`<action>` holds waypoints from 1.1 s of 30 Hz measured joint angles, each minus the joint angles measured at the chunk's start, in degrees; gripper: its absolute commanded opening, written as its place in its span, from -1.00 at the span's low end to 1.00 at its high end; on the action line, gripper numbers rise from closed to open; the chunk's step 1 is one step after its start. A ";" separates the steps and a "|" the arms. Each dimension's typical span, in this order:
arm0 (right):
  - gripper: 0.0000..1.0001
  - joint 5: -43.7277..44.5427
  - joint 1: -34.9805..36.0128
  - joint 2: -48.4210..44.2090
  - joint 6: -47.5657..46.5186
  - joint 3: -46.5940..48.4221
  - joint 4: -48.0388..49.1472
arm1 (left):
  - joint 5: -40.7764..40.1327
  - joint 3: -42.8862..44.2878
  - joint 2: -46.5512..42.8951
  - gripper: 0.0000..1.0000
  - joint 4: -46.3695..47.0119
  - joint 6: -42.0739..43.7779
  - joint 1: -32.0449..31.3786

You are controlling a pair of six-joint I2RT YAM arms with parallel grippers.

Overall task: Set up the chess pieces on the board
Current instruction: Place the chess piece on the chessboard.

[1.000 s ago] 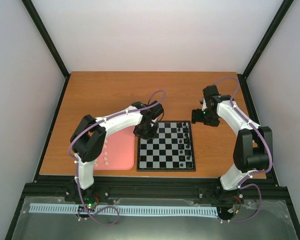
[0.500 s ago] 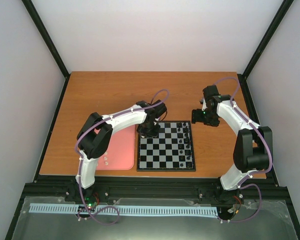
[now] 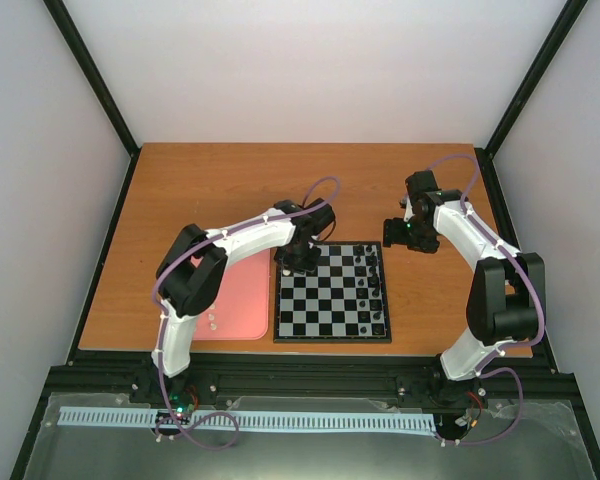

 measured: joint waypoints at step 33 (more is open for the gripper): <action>1.00 -0.02 -0.02 0.00 0.02 0.00 0.00 | -1.70 0.28 0.72 -0.64 -0.42 0.15 -0.02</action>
